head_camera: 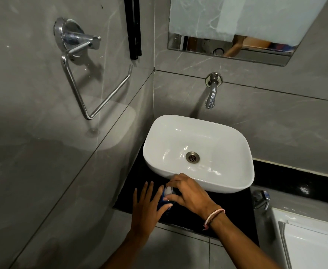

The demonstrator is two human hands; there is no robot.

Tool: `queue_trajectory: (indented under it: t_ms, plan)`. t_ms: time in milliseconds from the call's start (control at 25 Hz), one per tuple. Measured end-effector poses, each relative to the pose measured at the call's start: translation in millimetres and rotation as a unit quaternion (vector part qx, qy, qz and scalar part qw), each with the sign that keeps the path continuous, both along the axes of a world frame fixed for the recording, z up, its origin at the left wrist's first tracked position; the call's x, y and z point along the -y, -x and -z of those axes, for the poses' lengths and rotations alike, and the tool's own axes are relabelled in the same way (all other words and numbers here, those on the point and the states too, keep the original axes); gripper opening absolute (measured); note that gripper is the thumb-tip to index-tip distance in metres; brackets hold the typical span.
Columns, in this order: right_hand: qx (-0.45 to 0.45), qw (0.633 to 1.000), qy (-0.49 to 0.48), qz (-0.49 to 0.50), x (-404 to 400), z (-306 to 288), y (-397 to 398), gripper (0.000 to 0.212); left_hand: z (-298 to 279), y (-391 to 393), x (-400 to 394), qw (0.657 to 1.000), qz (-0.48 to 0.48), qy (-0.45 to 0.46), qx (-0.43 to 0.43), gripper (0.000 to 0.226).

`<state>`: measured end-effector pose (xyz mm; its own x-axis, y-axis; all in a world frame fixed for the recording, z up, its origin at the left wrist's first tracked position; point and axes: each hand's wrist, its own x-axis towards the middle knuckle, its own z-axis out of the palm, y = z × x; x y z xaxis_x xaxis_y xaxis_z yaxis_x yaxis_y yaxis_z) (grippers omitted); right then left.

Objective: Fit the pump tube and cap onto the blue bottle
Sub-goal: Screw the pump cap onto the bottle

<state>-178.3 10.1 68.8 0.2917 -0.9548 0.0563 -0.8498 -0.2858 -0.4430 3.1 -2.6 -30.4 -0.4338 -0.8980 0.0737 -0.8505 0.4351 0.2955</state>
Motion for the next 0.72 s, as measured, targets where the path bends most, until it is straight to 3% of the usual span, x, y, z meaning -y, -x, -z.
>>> queue_trajectory:
  t_ms: [200,320,440,520,600,720]
  plan:
    - [0.009,1.000,0.016,0.010,-2.8,3.3,-0.9,0.041,3.3,0.5,0.6,1.000,0.000,-0.003,0.000,0.070]
    - [0.023,0.999,-0.004,0.032,-7.1,3.7,-0.8,0.055,5.2,-0.6,0.3,1.000,0.002,-0.001,-0.005,0.071]
    - [0.134,0.985,-0.053,0.099,-18.4,8.1,6.2,0.065,5.1,-1.5,0.0,1.000,0.008,-0.011,-0.020,0.077]
    - [0.235,0.955,-0.072,0.167,-27.3,20.0,15.5,0.052,10.4,-1.8,-3.7,0.995,0.000,-0.029,-0.098,0.090]
    - [0.311,0.908,-0.112,0.256,-33.1,35.9,22.0,0.042,15.1,-3.4,-7.5,0.971,-0.040,-0.109,-0.209,0.101]
    - [0.393,0.825,-0.221,0.341,-34.6,57.3,16.7,0.044,17.9,-6.5,-11.4,0.926,-0.090,-0.194,-0.311,0.086]
